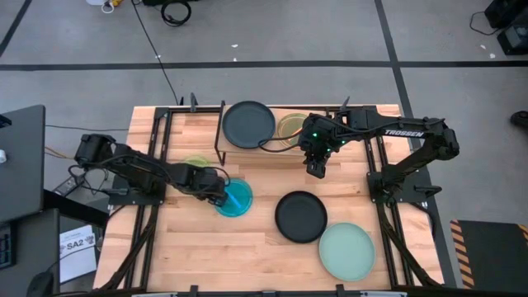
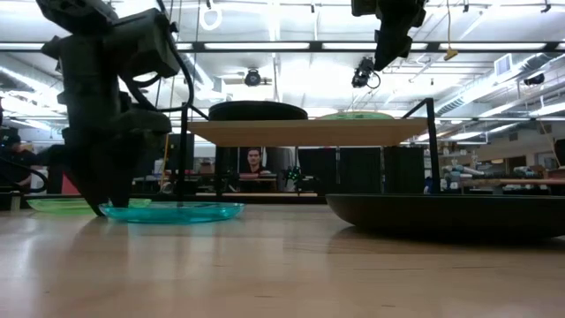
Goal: Place and stack plates onto a shelf
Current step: Stack the blue plate on top of the orange plate on the shelf
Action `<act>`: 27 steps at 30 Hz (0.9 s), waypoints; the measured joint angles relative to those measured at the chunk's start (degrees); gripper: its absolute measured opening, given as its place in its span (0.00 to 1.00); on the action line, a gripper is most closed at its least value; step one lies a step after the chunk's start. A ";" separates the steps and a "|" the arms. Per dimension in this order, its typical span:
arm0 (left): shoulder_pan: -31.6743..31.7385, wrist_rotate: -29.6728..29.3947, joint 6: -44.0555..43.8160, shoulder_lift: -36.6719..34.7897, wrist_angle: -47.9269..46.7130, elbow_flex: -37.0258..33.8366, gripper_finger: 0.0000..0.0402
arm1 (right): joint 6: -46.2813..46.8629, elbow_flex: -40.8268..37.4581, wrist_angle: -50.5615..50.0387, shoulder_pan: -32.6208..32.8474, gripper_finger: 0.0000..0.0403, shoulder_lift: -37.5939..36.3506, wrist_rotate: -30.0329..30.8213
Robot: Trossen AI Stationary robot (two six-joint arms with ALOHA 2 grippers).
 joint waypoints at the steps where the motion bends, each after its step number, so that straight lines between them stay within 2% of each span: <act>1: 0.00 0.06 -0.02 0.00 0.15 -0.10 0.43 | 0.00 0.00 0.00 0.00 0.38 0.00 0.00; 19: 0.02 0.35 -2.24 0.09 1.08 -0.46 0.43 | 0.02 0.00 0.24 0.01 0.38 0.00 0.00; 27: 0.02 0.33 -2.64 0.28 1.91 -0.51 0.32 | 0.02 0.00 0.24 0.00 0.38 0.00 0.00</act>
